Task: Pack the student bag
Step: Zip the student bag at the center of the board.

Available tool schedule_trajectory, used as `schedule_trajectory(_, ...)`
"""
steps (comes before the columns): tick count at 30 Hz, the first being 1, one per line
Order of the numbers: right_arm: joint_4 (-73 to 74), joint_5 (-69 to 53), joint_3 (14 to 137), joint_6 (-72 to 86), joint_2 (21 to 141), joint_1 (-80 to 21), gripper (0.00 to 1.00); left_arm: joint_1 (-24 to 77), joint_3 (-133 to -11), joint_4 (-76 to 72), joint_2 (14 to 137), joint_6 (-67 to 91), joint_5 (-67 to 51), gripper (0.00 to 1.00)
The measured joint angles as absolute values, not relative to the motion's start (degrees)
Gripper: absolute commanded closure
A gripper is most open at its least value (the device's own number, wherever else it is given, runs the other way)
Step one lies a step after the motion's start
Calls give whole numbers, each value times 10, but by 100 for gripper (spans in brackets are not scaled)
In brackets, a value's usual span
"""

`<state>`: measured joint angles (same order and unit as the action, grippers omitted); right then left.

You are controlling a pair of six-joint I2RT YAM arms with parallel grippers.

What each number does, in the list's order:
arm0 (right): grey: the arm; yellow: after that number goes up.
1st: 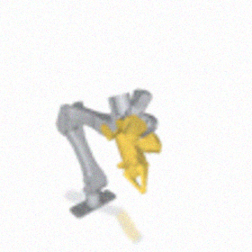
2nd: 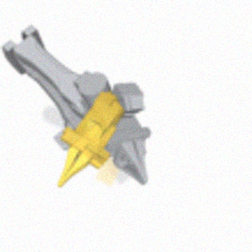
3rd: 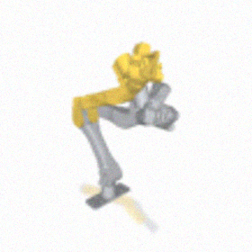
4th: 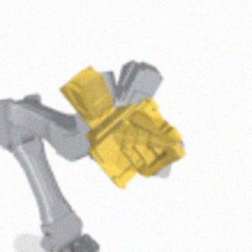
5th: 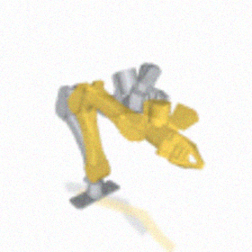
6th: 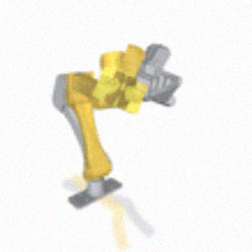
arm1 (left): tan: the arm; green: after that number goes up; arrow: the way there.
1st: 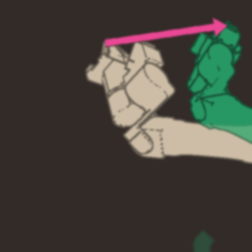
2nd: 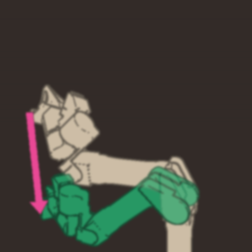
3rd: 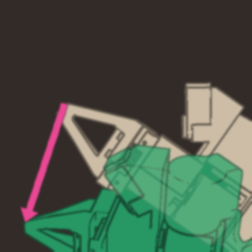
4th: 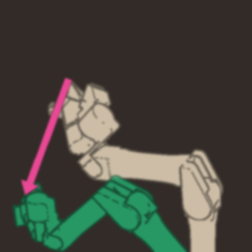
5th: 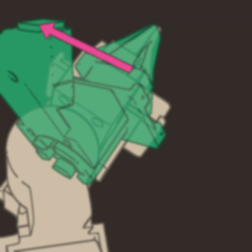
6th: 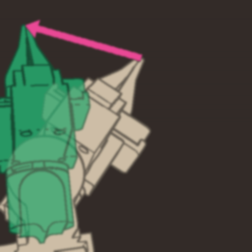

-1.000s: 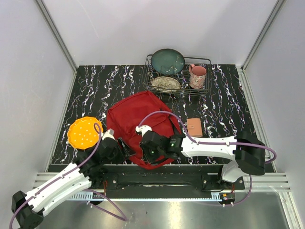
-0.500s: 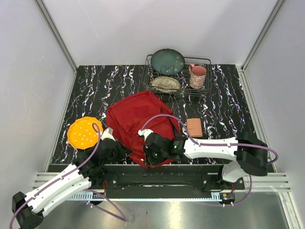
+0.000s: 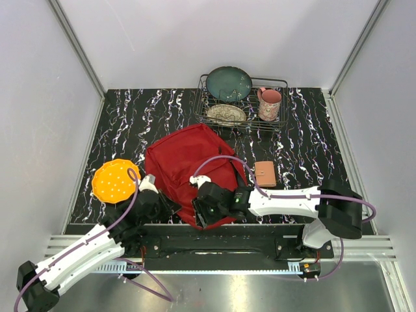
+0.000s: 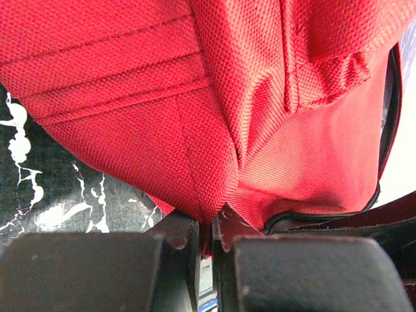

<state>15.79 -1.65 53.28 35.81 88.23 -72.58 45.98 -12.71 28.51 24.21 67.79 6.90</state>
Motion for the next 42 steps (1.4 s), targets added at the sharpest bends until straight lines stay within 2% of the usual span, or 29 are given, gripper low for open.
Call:
schedule_trajectory(5,156,-11,533,362,895,-726,62,460,-127,280,250,675,68,100)
schedule_trajectory(6,155,-11,533,363,898,-726,68,460,-127,279,250,675,68,100)
schedule_trajectory(9,152,-10,533,365,907,-726,76,460,-126,276,250,675,67,100)
schedule_trajectory(12,148,-11,534,365,913,-726,90,460,-125,274,249,675,67,100)
schedule_trajectory(13,148,-12,535,366,914,-726,100,460,-125,273,249,675,67,100)
schedule_trajectory(15,148,-12,538,365,917,-726,100,460,-125,273,248,675,67,100)
schedule_trajectory(16,148,-12,538,366,917,-726,89,460,-125,273,248,675,67,100)
schedule_trajectory(19,148,-12,538,367,917,-726,78,460,-125,273,248,675,67,100)
schedule_trajectory(20,148,-12,538,367,917,-726,80,460,-125,273,248,675,67,100)
schedule_trajectory(23,148,-17,538,366,917,-726,100,460,-125,273,248,675,67,100)
schedule_trajectory(34,149,-20,539,357,916,-726,100,460,-125,282,230,676,69,100)
schedule_trajectory(42,177,-6,539,314,861,-723,100,461,-130,316,206,692,78,100)
